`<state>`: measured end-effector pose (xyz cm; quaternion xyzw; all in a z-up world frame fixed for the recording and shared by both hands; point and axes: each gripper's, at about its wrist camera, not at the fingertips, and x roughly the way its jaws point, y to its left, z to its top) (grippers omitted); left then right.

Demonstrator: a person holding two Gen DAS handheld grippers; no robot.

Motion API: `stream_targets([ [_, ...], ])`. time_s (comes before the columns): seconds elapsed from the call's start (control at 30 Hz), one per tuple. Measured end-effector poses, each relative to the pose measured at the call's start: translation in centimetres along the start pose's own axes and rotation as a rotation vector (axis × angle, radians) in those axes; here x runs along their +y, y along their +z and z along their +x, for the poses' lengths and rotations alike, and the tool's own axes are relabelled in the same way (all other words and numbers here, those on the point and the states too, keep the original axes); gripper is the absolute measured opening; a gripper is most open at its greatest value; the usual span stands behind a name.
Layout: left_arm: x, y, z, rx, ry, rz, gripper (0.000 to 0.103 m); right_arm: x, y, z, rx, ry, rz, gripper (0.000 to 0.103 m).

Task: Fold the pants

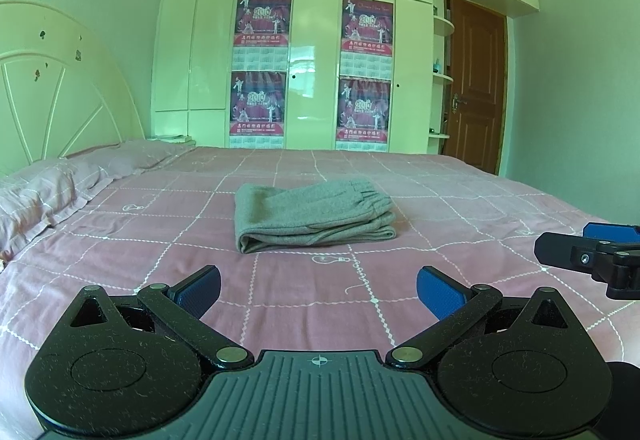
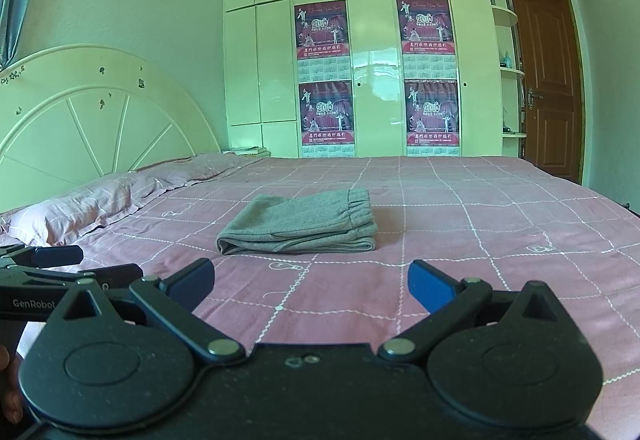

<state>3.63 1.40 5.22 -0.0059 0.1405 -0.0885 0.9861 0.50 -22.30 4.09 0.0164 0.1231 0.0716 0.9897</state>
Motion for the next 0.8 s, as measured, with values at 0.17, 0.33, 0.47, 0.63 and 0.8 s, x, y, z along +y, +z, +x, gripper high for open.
stream_targets([
  [0.17,-0.04,-0.04,-0.14,-0.005,-0.001,0.0,0.103,0.0,-0.02,0.01,0.0,-0.001,0.0,0.097],
  [0.33,-0.03,-0.07,-0.19,-0.006,0.0,-0.003,0.103,-0.12,-0.01,0.01,0.002,0.0,-0.003,0.097],
  [0.47,0.05,-0.03,-0.24,-0.008,-0.003,-0.005,0.103,-0.27,0.1,0.24,0.018,-0.017,-0.01,0.097],
  [0.63,0.08,-0.05,-0.34,-0.013,-0.005,-0.006,0.103,-0.63,0.16,0.28,0.021,-0.014,-0.011,0.097],
  [0.8,0.04,-0.16,-0.47,-0.016,-0.003,-0.005,0.103,-0.57,0.14,0.28,0.021,-0.015,-0.009,0.097],
])
